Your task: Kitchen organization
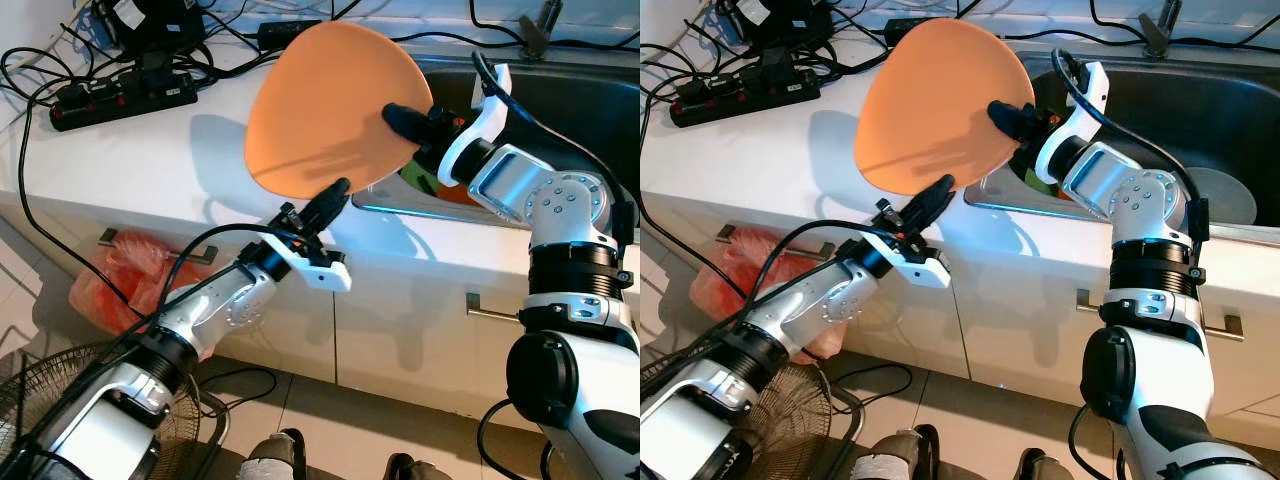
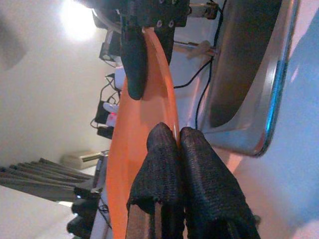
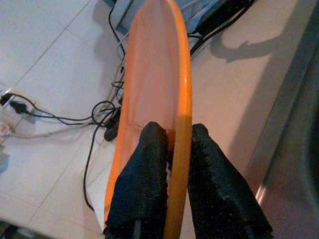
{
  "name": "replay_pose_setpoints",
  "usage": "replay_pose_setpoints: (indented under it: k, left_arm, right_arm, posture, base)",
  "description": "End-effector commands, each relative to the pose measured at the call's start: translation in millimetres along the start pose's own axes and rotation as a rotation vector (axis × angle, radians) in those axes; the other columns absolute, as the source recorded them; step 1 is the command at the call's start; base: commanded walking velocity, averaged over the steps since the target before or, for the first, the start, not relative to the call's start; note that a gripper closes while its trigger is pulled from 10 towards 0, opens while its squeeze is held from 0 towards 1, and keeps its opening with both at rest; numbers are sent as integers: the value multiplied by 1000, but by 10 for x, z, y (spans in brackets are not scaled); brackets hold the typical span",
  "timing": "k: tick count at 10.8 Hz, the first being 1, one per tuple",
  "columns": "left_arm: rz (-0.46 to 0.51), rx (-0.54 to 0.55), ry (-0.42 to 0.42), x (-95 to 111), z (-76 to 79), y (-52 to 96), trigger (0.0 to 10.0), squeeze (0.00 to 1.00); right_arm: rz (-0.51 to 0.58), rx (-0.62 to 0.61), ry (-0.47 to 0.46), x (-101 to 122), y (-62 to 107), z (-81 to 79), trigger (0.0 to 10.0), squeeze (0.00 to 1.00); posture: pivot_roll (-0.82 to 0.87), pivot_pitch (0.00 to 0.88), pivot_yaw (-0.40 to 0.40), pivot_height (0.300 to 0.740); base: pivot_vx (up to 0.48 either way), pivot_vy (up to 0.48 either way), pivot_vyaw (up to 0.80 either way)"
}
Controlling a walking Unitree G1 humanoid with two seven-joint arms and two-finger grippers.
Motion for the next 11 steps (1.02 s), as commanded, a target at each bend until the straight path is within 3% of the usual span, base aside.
replay_pose_setpoints:
  k: [1, 2, 6, 7, 8, 9, 11]
  left_arm:
    - [31, 152, 15, 46, -373, -148, 10000, 0]
    - [34, 158, 35, 67, -383, -163, 10000, 1000]
    - [46, 163, 42, 82, -411, -171, 10000, 1000]
    - [59, 174, 83, 110, -458, -179, 10000, 1000]
    - [82, 177, 261, 195, -520, -208, 10000, 1000]
    - [90, 187, 367, 253, -580, -225, 10000, 1000]
    - [142, 192, 400, 379, -677, -265, 10000, 1000]
  right_arm:
    - [-25, -54, -11, -61, 7, 111, 0, 0]
    - [-26, -57, -14, -74, 5, 121, 0, 0]
    - [-23, -66, -23, -82, 4, 148, 0, 0]
    - [-20, -73, -24, -81, 1, 163, 0, 0]
    - [8, -99, -23, -35, 2, 209, 0, 0]
    - [32, -121, -16, 8, 7, 256, 0, 0]
    - [72, -144, -9, 68, -24, 286, 0, 0]
  posture:
    - [59, 152, 90, 740]
    - [59, 150, 90, 740]
    - [59, 149, 92, 740]
    - [58, 150, 91, 740]
    - [59, 152, 90, 740]
    - [63, 154, 89, 740]
    - [72, 154, 89, 740]
  base:
    - [0, 0, 0]
    - [0, 0, 0]
    - [0, 0, 0]
    - [0, 0, 0]
    - [0, 0, 0]
    - [0, 0, 0]
    - [0, 0, 0]
Point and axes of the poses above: a point about 5 cm out from each wrist's last joint towards the gripper, its own y axis pointing back from the gripper into the wrist, its own x axis along the axis of the wrist's last joint, z = x × y, the point moved 6 cm from there along -y, pointing out of the wrist towards the gripper
